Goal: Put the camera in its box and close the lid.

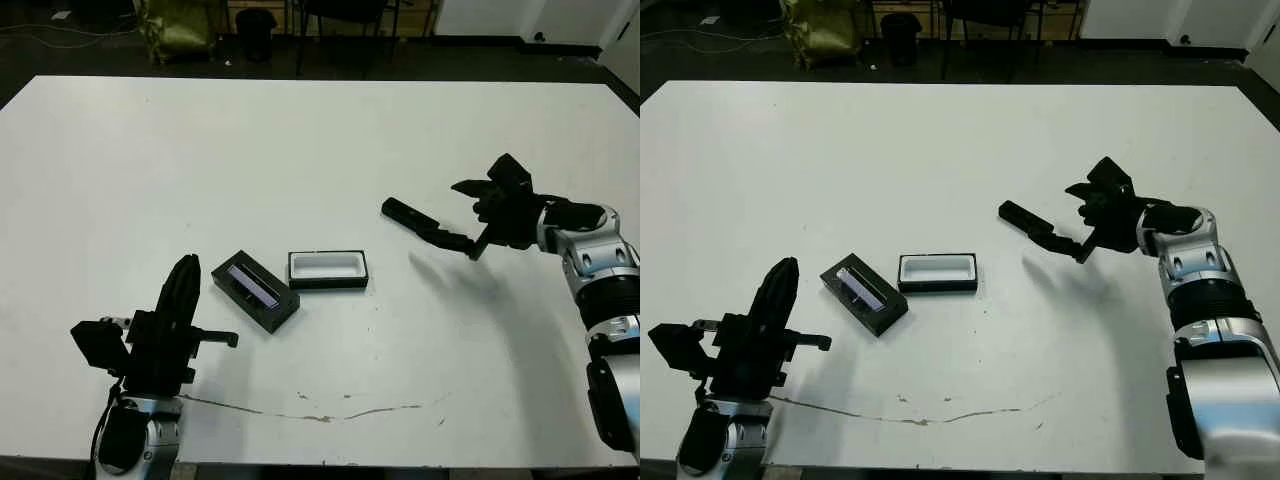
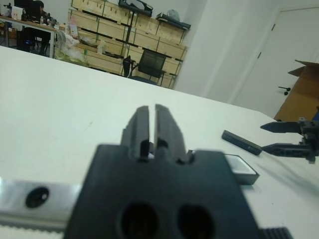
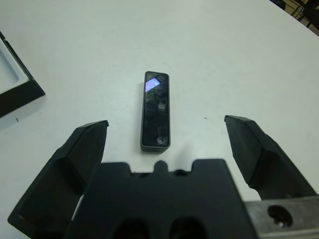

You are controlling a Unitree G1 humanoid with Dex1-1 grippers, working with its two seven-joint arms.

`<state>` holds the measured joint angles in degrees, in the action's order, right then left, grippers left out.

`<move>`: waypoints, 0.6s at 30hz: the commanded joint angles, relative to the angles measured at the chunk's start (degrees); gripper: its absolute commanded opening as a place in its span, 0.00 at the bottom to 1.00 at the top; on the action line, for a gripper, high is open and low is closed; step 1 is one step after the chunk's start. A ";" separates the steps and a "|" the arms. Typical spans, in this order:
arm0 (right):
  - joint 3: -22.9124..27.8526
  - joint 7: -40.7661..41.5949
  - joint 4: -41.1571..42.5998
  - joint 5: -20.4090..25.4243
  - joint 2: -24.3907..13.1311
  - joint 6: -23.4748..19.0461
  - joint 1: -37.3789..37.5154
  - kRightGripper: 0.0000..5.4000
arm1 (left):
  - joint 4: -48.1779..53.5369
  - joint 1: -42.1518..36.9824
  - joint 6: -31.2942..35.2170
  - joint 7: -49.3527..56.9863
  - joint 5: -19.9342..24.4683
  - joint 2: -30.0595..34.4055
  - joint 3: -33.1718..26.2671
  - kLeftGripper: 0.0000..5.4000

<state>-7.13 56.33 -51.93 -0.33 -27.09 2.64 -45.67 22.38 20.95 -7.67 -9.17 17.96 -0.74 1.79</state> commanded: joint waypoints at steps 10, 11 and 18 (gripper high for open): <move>-1.52 0.52 -3.93 -2.03 2.53 1.68 -1.24 1.00 | -0.83 1.31 0.56 0.25 -0.69 -0.02 -0.08 0.00; -1.64 0.48 -4.10 -2.18 2.66 1.83 -1.29 1.00 | -0.96 1.23 0.49 0.23 -0.75 -0.01 -0.13 0.00; -1.79 -0.81 -6.74 -3.48 3.83 1.95 -1.62 1.00 | -1.59 0.37 0.91 0.71 -0.97 -0.25 -0.28 0.00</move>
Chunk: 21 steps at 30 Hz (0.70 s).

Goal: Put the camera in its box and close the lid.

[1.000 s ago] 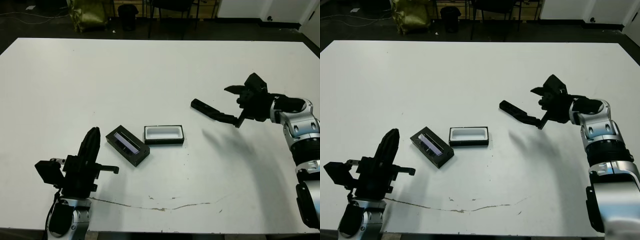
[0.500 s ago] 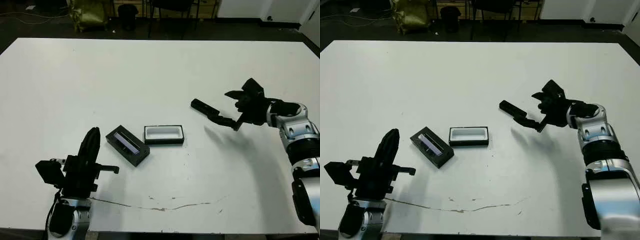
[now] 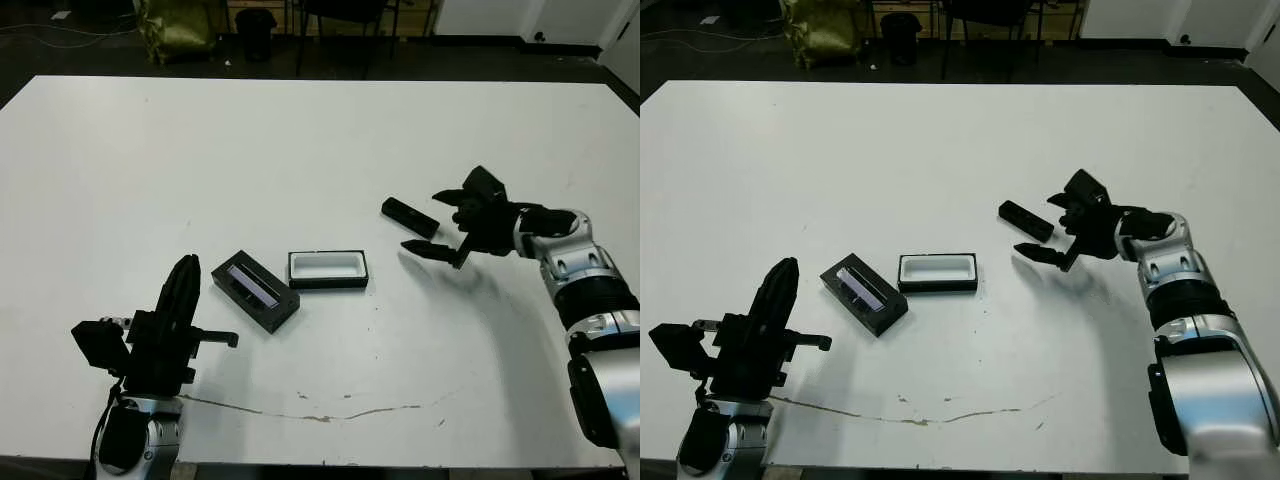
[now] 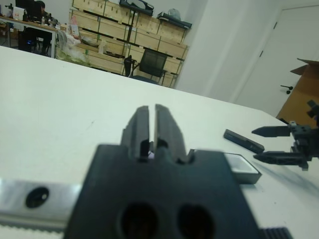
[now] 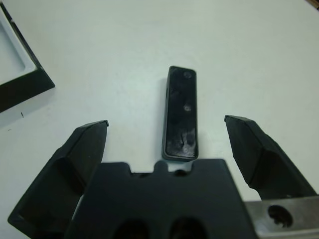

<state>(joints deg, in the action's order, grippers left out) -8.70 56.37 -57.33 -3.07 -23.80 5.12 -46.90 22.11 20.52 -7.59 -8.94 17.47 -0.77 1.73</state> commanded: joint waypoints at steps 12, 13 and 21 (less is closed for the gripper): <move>-0.33 -3.66 -6.46 -2.38 1.49 3.12 0.52 1.00 | -6.50 -1.63 -4.05 -1.59 -1.24 -0.16 -1.36 0.00; -0.44 -4.03 -6.70 -2.55 1.50 3.58 0.65 1.00 | -6.72 -1.82 -3.73 -2.08 -0.21 -0.19 -1.47 0.00; -0.16 -4.85 -8.79 -2.65 2.05 6.19 1.45 1.00 | -7.32 -2.68 -2.27 -2.81 1.92 -0.19 -2.26 0.00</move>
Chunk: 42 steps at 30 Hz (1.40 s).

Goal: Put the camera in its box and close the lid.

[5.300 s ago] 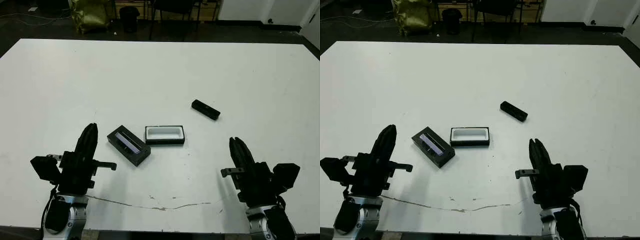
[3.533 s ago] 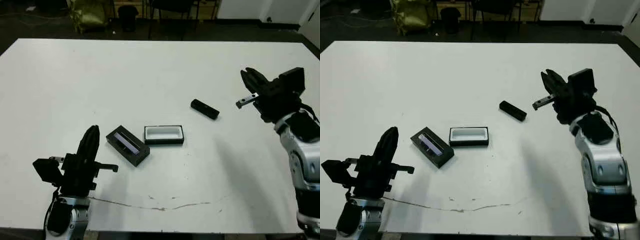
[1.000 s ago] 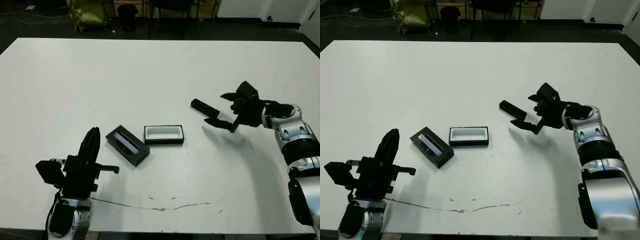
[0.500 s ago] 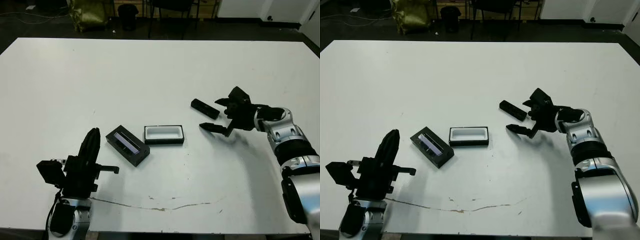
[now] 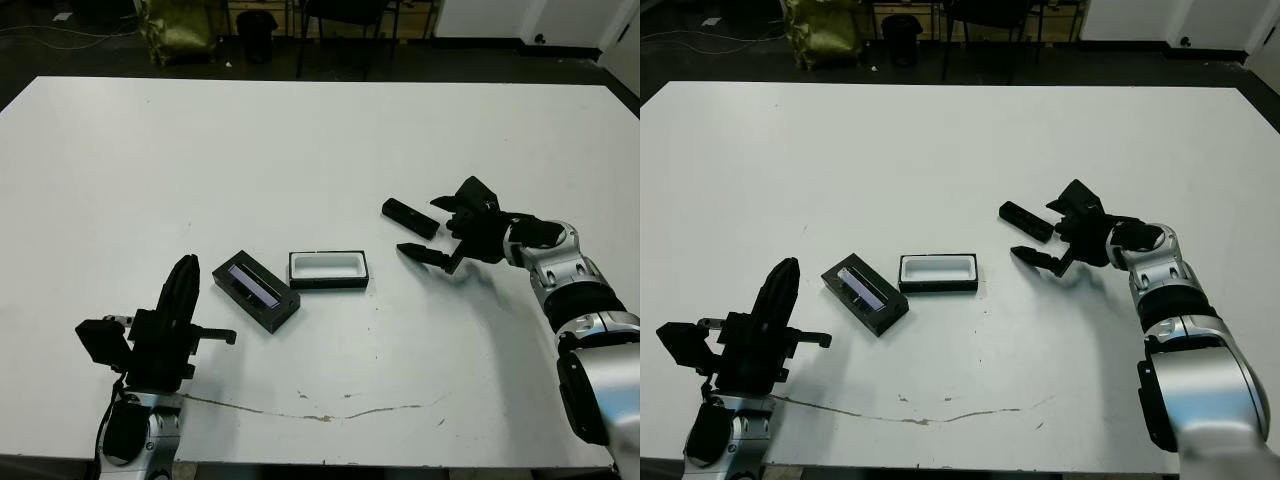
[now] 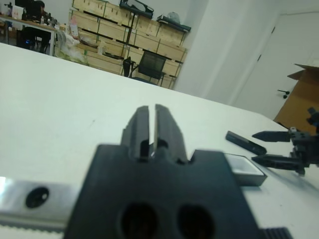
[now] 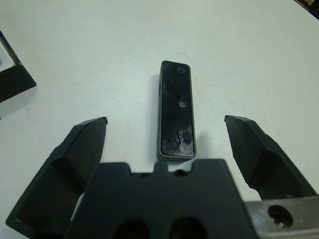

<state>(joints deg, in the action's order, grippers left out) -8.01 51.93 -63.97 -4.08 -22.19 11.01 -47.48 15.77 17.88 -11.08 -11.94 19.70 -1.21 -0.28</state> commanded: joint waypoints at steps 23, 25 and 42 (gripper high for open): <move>-0.33 -4.10 -5.79 -1.63 2.39 0.37 3.19 0.81 | 0.75 -1.08 7.16 0.78 1.99 0.20 -1.86 0.00; -0.66 -5.25 -5.61 -2.17 2.38 0.87 3.44 0.72 | 1.03 -1.01 7.48 0.96 1.94 0.20 -1.84 0.00; -1.12 -5.89 -6.07 -2.25 2.84 -0.22 3.48 0.12 | -0.68 -2.55 6.95 -1.04 2.50 0.27 -2.95 0.00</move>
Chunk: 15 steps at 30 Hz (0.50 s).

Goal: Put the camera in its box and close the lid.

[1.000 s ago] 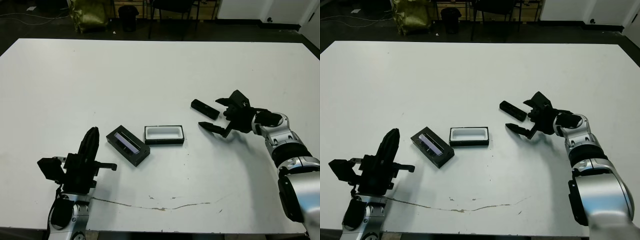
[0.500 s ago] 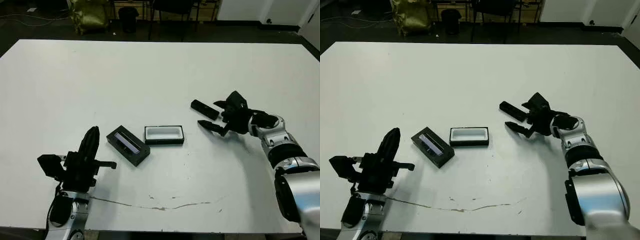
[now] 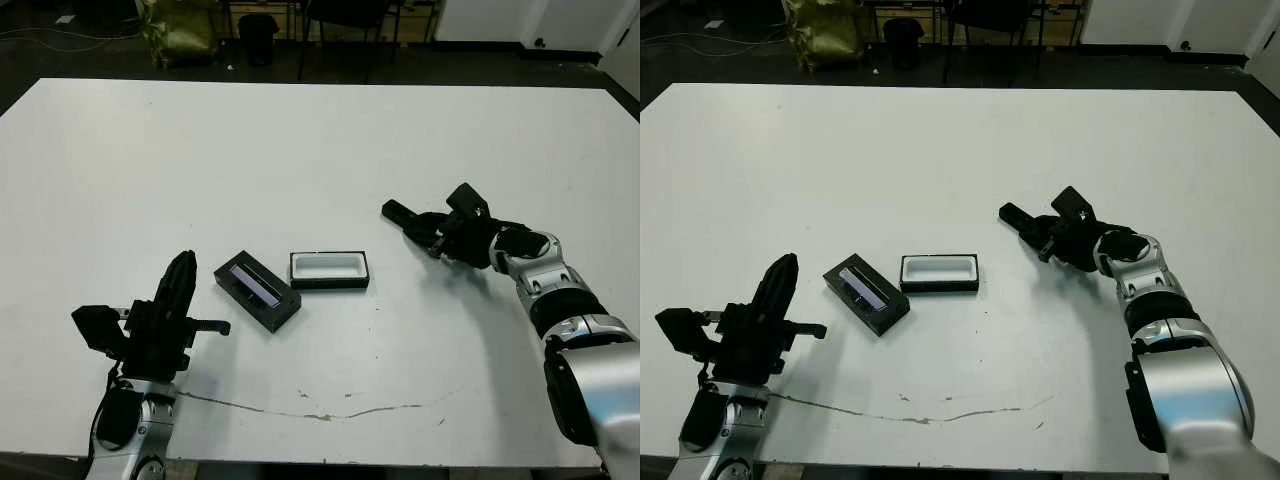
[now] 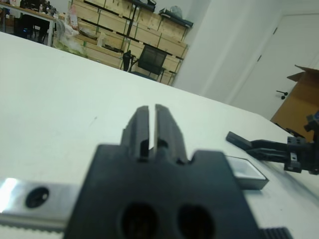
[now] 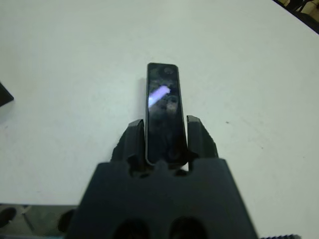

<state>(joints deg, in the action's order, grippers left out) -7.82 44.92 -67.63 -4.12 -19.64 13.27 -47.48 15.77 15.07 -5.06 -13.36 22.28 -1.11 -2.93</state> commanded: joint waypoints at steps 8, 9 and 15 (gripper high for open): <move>-1.75 3.88 -2.63 -2.30 0.06 -3.25 2.87 0.11 | -0.41 0.56 0.63 0.80 -1.31 0.15 -0.06 0.00; -1.78 4.16 -2.47 -2.31 0.02 -2.61 2.92 0.11 | -0.93 0.35 -0.04 0.30 -1.15 0.16 -0.15 0.00; -1.18 5.60 1.53 -1.24 -0.51 0.75 2.92 0.11 | -1.95 -0.02 -1.44 -0.15 -1.75 0.29 -0.24 0.00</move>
<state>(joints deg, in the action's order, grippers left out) -8.17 48.90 -65.78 -4.31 -20.05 14.64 -47.16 14.38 14.75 -7.07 -13.73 20.90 -1.18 -2.93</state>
